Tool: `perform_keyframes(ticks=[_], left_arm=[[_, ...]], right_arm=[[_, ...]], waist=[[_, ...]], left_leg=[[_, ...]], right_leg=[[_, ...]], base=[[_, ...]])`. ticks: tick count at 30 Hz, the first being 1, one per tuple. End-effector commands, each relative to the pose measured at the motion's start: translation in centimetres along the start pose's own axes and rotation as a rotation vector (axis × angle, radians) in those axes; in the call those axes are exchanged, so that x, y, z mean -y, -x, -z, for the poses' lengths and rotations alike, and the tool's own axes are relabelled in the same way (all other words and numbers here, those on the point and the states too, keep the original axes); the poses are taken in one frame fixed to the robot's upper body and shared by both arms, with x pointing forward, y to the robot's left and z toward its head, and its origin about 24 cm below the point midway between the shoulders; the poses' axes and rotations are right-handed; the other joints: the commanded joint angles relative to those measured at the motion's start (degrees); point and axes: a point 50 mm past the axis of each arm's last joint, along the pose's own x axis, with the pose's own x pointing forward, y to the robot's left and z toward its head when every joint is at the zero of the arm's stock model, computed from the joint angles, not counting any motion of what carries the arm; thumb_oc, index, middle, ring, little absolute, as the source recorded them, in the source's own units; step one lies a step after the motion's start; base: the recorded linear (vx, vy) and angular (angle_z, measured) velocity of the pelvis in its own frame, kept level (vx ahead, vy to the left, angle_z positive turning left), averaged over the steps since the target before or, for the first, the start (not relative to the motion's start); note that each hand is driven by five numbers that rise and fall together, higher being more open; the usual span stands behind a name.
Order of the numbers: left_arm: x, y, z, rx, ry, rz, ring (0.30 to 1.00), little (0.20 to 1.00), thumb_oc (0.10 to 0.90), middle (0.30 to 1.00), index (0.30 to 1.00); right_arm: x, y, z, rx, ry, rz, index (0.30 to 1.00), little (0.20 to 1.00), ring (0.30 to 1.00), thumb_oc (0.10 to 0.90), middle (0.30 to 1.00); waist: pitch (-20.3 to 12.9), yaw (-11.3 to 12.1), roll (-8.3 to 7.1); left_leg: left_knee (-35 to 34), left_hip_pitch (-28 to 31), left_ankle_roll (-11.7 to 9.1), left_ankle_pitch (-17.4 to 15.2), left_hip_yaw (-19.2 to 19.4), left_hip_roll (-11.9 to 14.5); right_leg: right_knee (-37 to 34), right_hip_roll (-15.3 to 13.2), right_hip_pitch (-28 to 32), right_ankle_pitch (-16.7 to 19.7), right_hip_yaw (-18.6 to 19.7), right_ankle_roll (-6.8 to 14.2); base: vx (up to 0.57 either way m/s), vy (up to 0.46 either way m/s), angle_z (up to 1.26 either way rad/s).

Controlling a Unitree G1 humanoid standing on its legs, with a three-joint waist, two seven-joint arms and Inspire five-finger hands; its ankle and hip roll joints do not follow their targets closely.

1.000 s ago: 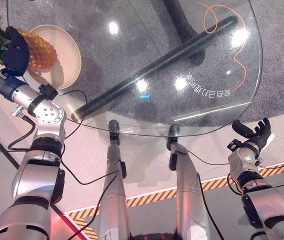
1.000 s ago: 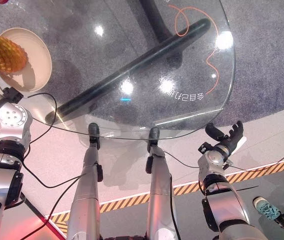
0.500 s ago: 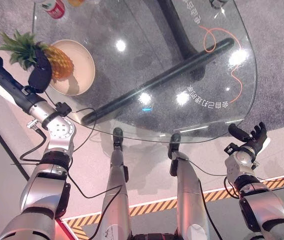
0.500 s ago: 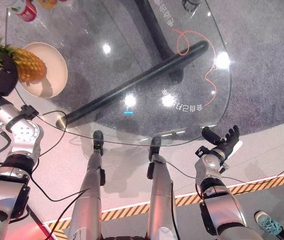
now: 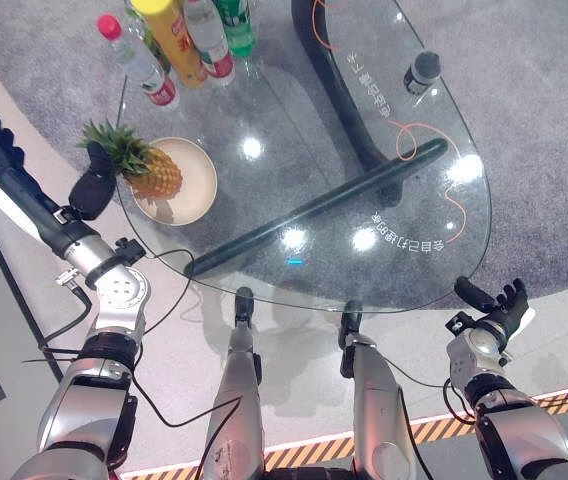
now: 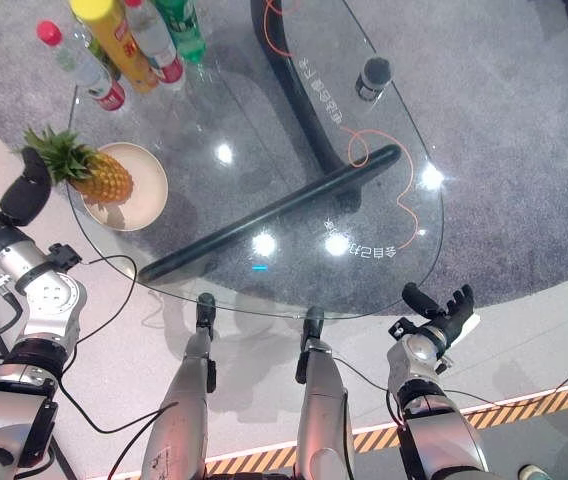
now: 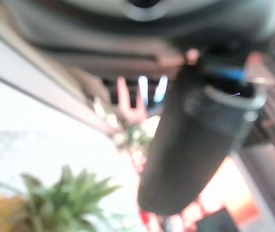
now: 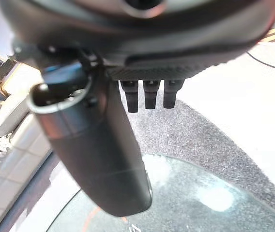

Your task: Pick up the fruit to the plate

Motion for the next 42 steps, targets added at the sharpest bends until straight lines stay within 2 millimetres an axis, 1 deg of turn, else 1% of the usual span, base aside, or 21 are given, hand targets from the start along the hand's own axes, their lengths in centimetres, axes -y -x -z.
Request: perform_keyframes(ticks=[1, 7, 8, 10, 11, 13, 14, 16, 17, 18, 19, 20, 22, 23, 24, 25, 26, 27, 30, 33, 42], left_arm=[[-1.5, -0.5, -0.1, 0.000, 0.044, -0.050, 0.900, 0.900, 0.800, 0.900, 0.900], [-4.7, 2.8, 3.3, -0.175, -0.080, 0.001, 0.900, 0.900, 0.800, 0.900, 0.900], [-5.1, 3.7, 4.4, -0.268, -0.114, 0.082, 0.900, 0.900, 0.800, 0.900, 0.900], [-5.5, 4.7, 5.5, -0.356, -0.128, 0.150, 0.900, 0.900, 0.800, 0.900, 0.900], [-7.0, 7.3, 7.9, -0.558, -0.193, 0.274, 0.900, 0.900, 0.800, 0.900, 0.900], [-9.1, 10.0, 9.9, -0.756, -0.253, 0.344, 0.900, 0.900, 0.800, 0.900, 0.900], [-10.8, 12.0, 11.0, -0.892, -0.284, 0.358, 0.900, 0.900, 0.800, 0.900, 0.900], [-12.4, 14.2, 11.8, -1.034, -0.305, 0.383, 0.900, 0.900, 0.800, 0.900, 0.900], [-13.7, 16.3, 12.3, -1.145, -0.351, 0.423, 0.900, 0.900, 0.800, 0.900, 0.900], [-14.2, 16.9, 12.4, -1.174, -0.364, 0.434, 0.900, 0.900, 0.800, 0.900, 0.900], [-14.9, 18.4, 12.6, -1.259, -0.378, 0.458, 0.900, 0.900, 0.800, 0.900, 0.900], [-15.0, 18.6, 12.6, -1.270, -0.382, 0.469, 0.900, 0.900, 0.800, 0.900, 0.900], [-16.3, 21.4, 12.6, -1.414, -0.427, 0.559, 0.900, 0.900, 0.800, 0.900, 0.900], [-16.5, 21.9, 12.6, -1.439, -0.436, 0.573, 0.900, 0.900, 0.800, 0.900, 0.900], [-17.2, 23.5, 12.5, -1.531, -0.441, 0.596, 0.900, 0.900, 0.800, 0.900, 0.900], [-17.5, 24.3, 12.4, -1.586, -0.440, 0.612, 0.900, 0.900, 0.800, 0.900, 0.900], [-18.4, 26.2, 12.1, -1.701, -0.489, 0.650, 0.900, 0.900, 0.800, 0.900, 0.900], [-18.4, 26.2, 12.1, -1.702, -0.489, 0.650, 0.900, 0.900, 0.800, 0.900, 0.900], [-20.1, 28.7, 11.3, -1.892, -0.621, 0.678, 0.900, 0.900, 0.800, 0.900, 0.900], [-20.1, 29.7, 11.0, -1.985, -0.635, 0.718, 0.900, 0.900, 0.800, 0.900, 0.900], [-18.8, 30.5, 11.0, -2.002, -0.637, 0.834, 0.900, 0.900, 0.800, 0.900, 0.900]], right_arm=[[5.0, -0.2, 2.6, -0.060, 0.114, 0.042, 0.900, 0.900, 0.900, 0.800, 0.900], [10.8, 1.4, 6.9, -0.200, 0.266, 0.059, 0.900, 0.900, 0.900, 0.800, 0.900], [12.0, 1.8, 7.7, -0.239, 0.304, 0.058, 0.900, 0.900, 0.900, 0.800, 0.900], [12.7, 2.1, 8.3, -0.271, 0.327, 0.061, 0.900, 0.900, 0.900, 0.800, 0.900], [14.2, 2.7, 9.4, -0.353, 0.378, 0.066, 0.900, 0.900, 0.900, 0.800, 0.900], [15.5, 3.2, 10.2, -0.441, 0.430, 0.052, 0.900, 0.900, 0.900, 0.800, 0.900], [16.3, 3.7, 10.9, -0.508, 0.469, 0.040, 0.900, 0.900, 0.900, 0.800, 0.900], [17.2, 4.2, 11.6, -0.583, 0.511, 0.013, 0.900, 0.900, 0.900, 0.800, 0.900], [17.6, 4.9, 12.3, -0.660, 0.544, -0.021, 0.900, 0.900, 0.900, 0.800, 0.900], [17.7, 5.0, 12.5, -0.683, 0.554, -0.032, 0.900, 0.900, 0.900, 0.800, 0.900], [17.8, 5.6, 13.1, -0.744, 0.565, -0.057, 0.900, 0.900, 0.900, 0.800, 0.900], [17.8, 5.7, 13.2, -0.751, 0.570, -0.063, 0.900, 0.900, 0.900, 0.800, 0.900], [18.2, 6.3, 13.7, -0.800, 0.643, -0.101, 0.900, 0.900, 0.900, 0.800, 0.900], [18.2, 6.3, 13.8, -0.806, 0.656, -0.109, 0.900, 0.900, 0.900, 0.800, 0.900], [18.1, 6.5, 14.0, -0.827, 0.690, -0.133, 0.900, 0.900, 0.900, 0.800, 0.900], [18.0, 6.7, 14.1, -0.836, 0.711, -0.151, 0.900, 0.900, 0.900, 0.800, 0.900], [17.9, 7.1, 14.6, -0.863, 0.757, -0.197, 0.900, 0.900, 0.900, 0.800, 0.900], [17.9, 7.1, 14.6, -0.863, 0.757, -0.198, 0.900, 0.900, 0.900, 0.800, 0.900], [17.2, 8.2, 15.7, -0.909, 0.807, -0.259, 0.900, 0.900, 0.900, 0.800, 0.900], [16.8, 8.7, 16.2, -0.932, 0.897, -0.345, 0.900, 0.900, 0.900, 0.800, 0.900], [15.1, 9.0, 16.6, -0.910, 1.014, -0.448, 0.900, 0.900, 0.900, 0.800, 0.900]], waist=[[-8.1, 0.0, -2.54], [-13.9, -0.2, -1.55], [-15.4, -0.4, -1.45], [-16.6, -0.5, -1.40], [-19.1, -0.7, -1.11], [-21.1, -1.0, -0.78], [-22.5, -1.1, -0.58], [-23.8, -1.2, -0.39], [-24.7, -1.2, -0.31], [-25.0, -1.2, -0.29], [-25.4, -1.2, -0.28], [-25.5, -1.2, -0.28], [-26.5, -1.2, -0.30], [-26.6, -1.2, -0.27], [-27.0, -1.2, -0.16], [-27.1, -1.2, -0.14], [-27.5, -1.3, -0.04], [-27.5, -1.3, -0.04], [-28.1, -1.9, 0.04], [-28.6, -2.5, 0.25], [-29.3, -2.7, 0.37]], left_leg=[[0.6, 2.6, 1.2, -6.4, 2.5, -4.1], [-4.9, 10.9, 1.5, -5.6, 3.3, -3.7], [-5.9, 12.6, 1.5, -5.5, 3.5, -3.6], [-6.3, 13.9, 1.5, -5.4, 3.8, -3.5], [-7.1, 16.3, 1.4, -5.4, 4.3, -3.1], [-7.6, 18.4, 1.3, -5.6, 4.8, -2.8], [-7.9, 19.7, 1.2, -5.8, 5.3, -2.5], [-7.9, 21.0, 1.1, -6.2, 5.7, -2.3], [-7.9, 21.9, 1.1, -6.5, 6.0, -2.2], [-7.9, 22.3, 1.1, -6.6, 6.1, -2.2], [-7.9, 22.9, 1.0, -6.8, 6.3, -2.1], [-7.9, 23.0, 1.0, -6.9, 6.3, -2.1], [-7.9, 24.1, 1.0, -7.3, 6.7, -1.9], [-7.9, 24.4, 1.0, -7.4, 6.8, -1.9], [-7.9, 25.0, 1.1, -7.7, 7.0, -1.8], [-7.9, 25.2, 1.1, -7.9, 7.1, -1.8], [-7.9, 25.7, 1.2, -8.1, 7.4, -1.7], [-7.9, 25.7, 1.2, -8.1, 7.4, -1.7], [-7.9, 26.8, 1.4, -8.7, 8.2, -1.6], [-7.9, 27.6, 1.5, -9.2, 8.5, -1.5], [-7.9, 28.3, 1.4, -9.7, 8.7, -1.2]], right_leg=[[-11.8, 1.6, 6.5, 5.6, 0.3, -0.5], [-16.4, 0.7, 14.6, 6.8, 0.1, 0.6], [-17.1, 0.6, 16.2, 7.0, 0.0, 0.8], [-17.5, 0.6, 17.4, 7.2, -0.1, 0.9], [-18.5, 0.6, 19.8, 7.7, -0.3, 1.2], [-19.4, 0.8, 22.0, 7.9, -0.5, 1.2], [-19.9, 0.8, 23.3, 7.9, -0.7, 1.3], [-20.6, 0.9, 24.8, 7.9, -0.9, 1.3], [-21.1, 0.9, 25.9, 8.0, -1.2, 1.2], [-21.3, 0.9, 26.3, 8.0, -1.3, 1.2], [-21.6, 0.9, 26.9, 8.1, -1.5, 1.3], [-21.7, 0.9, 27.1, 8.1, -1.5, 1.3], [-22.2, 0.9, 28.1, 8.1, -1.8, 1.3], [-22.3, 0.9, 28.3, 8.1, -1.8, 1.3], [-22.5, 0.9, 28.8, 8.0, -1.9, 1.3], [-22.5, 0.9, 29.1, 7.9, -2.0, 1.3], [-22.6, 0.8, 29.4, 7.9, -2.1, 1.3], [-22.6, 0.8, 29.4, 7.9, -2.1, 1.3], [-22.5, 0.7, 30.0, 7.8, -2.1, 1.2], [-22.6, 0.6, 30.5, 7.6, -2.1, 1.2], [-23.0, 0.5, 31.1, 7.7, -2.2, 1.2]], base=[[0.14, 0.033, 0.07], [0.19, 0.040, 0.05], [0.19, 0.019, 0.06], [0.23, 0.013, 0.10], [0.35, 0.024, 0.10], [0.33, 0.035, 0.03], [0.26, 0.037, -0.02], [0.20, 0.023, -0.06], [0.14, 0.005, -0.04], [0.15, 0.002, 0.00], [0.08, 0.001, 0.04], [0.10, 0.000, 0.01], [0.09, 0.002, -0.01], [0.10, 0.014, -0.01], [0.07, 0.017, -0.02], [0.09, 0.029, -0.06], [0.05, 0.018, -0.07], [0.06, 0.020, -0.08], [0.07, 0.015, -0.09], [0.06, 0.018, -0.14], [0.01, 0.003, -0.01]])
